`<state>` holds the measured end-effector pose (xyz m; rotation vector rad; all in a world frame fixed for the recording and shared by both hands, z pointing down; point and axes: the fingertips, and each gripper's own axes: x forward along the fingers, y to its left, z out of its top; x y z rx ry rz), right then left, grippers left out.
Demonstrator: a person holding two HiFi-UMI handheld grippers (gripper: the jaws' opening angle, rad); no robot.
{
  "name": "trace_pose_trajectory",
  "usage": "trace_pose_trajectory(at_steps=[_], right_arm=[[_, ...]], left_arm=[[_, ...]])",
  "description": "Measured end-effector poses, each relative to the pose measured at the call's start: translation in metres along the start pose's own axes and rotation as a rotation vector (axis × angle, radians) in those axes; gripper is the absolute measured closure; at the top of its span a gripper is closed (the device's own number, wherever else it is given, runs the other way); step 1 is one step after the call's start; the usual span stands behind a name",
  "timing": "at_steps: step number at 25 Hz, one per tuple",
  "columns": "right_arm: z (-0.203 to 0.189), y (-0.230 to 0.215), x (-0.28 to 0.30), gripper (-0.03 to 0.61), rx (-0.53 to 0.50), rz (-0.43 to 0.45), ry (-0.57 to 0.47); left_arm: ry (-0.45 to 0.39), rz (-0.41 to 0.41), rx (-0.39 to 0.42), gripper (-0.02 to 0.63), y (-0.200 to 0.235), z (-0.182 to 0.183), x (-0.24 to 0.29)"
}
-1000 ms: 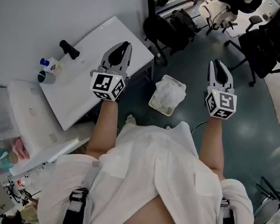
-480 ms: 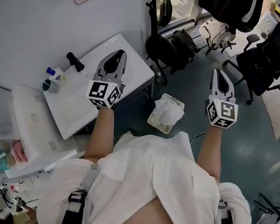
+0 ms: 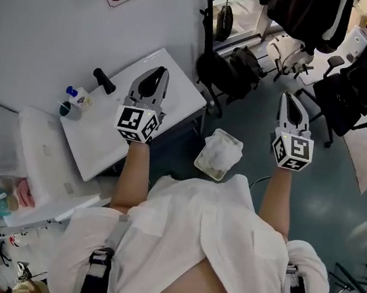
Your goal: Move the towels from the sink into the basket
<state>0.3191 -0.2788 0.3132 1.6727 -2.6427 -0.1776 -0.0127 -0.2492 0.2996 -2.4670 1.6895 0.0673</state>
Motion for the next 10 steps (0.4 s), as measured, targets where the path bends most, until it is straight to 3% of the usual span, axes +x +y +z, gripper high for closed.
trace_pose_trajectory(at_steps=[10], right_arm=[[0.0009, 0.0059, 0.0028, 0.551, -0.015, 0.022, 0.014]], left_arm=[[0.007, -0.004, 0.005, 0.578, 0.0007, 0.0010, -0.0017]])
